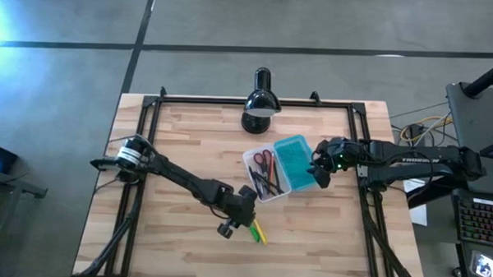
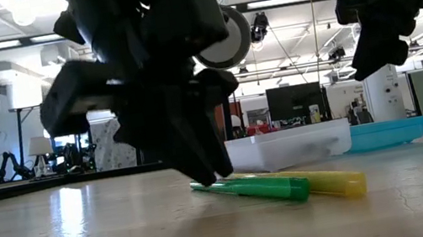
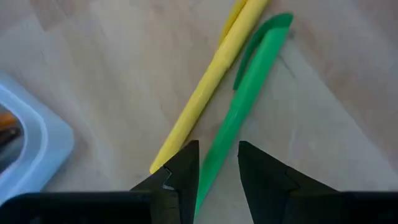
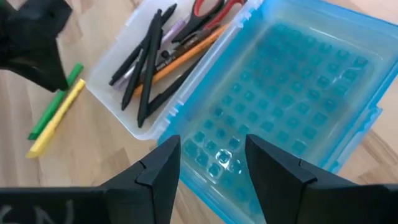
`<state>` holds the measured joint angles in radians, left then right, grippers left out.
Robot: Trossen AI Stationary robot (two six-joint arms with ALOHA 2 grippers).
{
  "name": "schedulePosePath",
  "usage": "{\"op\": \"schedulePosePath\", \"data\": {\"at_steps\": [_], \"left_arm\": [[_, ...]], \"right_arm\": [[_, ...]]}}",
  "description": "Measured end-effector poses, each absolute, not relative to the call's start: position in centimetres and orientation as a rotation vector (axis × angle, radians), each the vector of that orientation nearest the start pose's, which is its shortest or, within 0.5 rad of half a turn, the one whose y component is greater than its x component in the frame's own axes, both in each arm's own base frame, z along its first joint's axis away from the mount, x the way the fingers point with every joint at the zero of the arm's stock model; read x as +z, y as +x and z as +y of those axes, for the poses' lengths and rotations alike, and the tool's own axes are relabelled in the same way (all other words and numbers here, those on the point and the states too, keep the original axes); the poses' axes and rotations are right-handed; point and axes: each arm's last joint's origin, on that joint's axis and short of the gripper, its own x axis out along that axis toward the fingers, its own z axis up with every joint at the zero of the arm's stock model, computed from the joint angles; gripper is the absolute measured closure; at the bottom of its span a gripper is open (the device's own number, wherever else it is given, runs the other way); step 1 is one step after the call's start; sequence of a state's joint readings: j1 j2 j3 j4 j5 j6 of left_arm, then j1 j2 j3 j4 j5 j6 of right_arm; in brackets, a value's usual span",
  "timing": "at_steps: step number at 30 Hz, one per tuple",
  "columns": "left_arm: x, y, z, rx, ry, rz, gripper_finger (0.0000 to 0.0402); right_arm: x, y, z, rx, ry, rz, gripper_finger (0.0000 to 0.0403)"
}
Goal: Pick & place school supplies into a supply box
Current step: Put the green highlighter pen into the supply box
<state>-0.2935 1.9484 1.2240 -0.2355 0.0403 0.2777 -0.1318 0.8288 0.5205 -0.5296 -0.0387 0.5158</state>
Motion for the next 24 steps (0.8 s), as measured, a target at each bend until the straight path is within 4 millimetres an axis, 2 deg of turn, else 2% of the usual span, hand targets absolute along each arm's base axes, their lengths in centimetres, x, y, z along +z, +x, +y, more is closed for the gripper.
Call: {"op": "schedulePosePath", "data": {"at_steps": [9,16,20,24], "left_arm": [[14.2,37.8,-11.2,-0.537,0.28,0.968,0.0314],[13.8,37.7,-10.9,-0.535,0.24,1.01,0.0372],[14.4,37.5,-10.8,-0.514,0.202,1.085,0.039],[16.5,37.3,-10.8,-0.528,0.151,1.251,0.0393]], "right_arm": [[20.8,15.5,-1.9,-0.305,0.553,0.813,0.0232],[20.8,15.5,-2.0,-0.308,0.551,0.813,0.0232],[20.8,15.5,-2.0,-0.306,0.545,0.813,0.0232],[20.8,15.5,-2.0,-0.3,0.521,0.815,0.0232]]}}
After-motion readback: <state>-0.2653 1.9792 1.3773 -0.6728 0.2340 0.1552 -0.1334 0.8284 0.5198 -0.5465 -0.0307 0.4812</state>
